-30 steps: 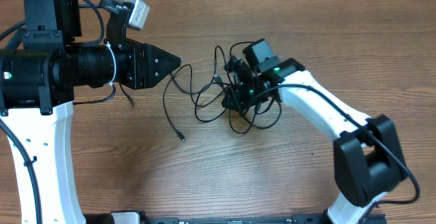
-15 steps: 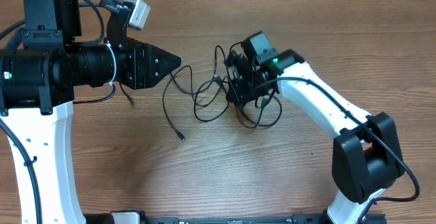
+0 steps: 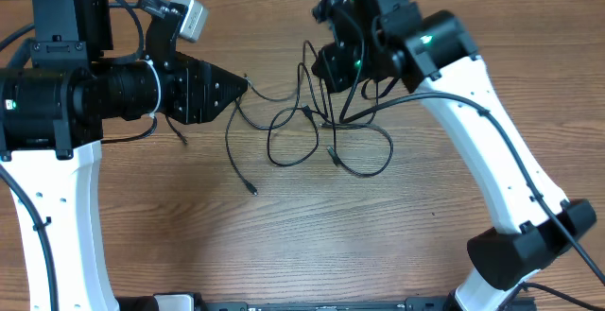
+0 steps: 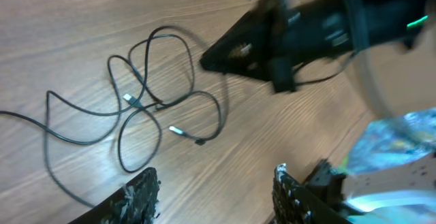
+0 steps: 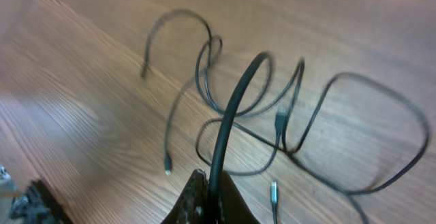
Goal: Untangle cables
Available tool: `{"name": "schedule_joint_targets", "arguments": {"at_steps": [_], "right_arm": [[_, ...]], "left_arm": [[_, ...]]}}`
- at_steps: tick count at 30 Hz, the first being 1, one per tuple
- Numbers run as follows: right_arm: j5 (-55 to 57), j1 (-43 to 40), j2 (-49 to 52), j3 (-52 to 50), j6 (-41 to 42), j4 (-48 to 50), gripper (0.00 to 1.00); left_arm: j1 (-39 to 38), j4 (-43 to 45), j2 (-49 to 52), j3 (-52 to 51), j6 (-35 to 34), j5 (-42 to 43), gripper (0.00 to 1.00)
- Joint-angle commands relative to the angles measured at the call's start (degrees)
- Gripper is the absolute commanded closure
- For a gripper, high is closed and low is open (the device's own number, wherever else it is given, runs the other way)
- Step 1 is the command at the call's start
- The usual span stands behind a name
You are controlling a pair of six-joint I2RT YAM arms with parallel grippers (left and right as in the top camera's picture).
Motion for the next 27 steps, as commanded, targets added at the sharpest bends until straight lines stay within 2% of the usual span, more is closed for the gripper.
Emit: {"name": "schedule_joint_targets", "arguments": {"at_steps": [1,13,16,18,19,23,27], "right_arm": [[0.55,-0.22,-2.10,7.32,0.24,-1.11,0.96],[0.52,-0.22,-2.14,27.30,3.32,-4.76,0.96],[0.52,-0.22,-2.40,29.68,3.32,-6.86,0.96],[0.50,-0.22,-2.78,30.62,3.32,-7.80,0.96],[0.46,-0.22,-3.13,30.86,3.37,-8.20,0.96],[-2.91,-0.22,-4.50,30.86,4.66,-8.72,0.96],[-9.20,-0.22,-5.53,30.86,6.43,-8.66,0.96]], "left_arm": [[-0.09,0.13,-0.09,1.07,6.91,-0.42,0.47],[-9.46,0.15,4.52,-0.90,14.45,0.46,0.43],[-11.56,0.13,7.54,-1.29,18.25,-3.69,0.52],[-12.09,0.44,9.66,-1.29,18.95,-7.87,0.61],[-12.09,0.70,10.62,-1.29,18.97,-9.01,0.62],[-12.02,3.34,14.40,-1.29,19.19,-9.29,0.61],[-12.11,7.04,16.90,-1.29,19.30,-8.94,0.54]]}}
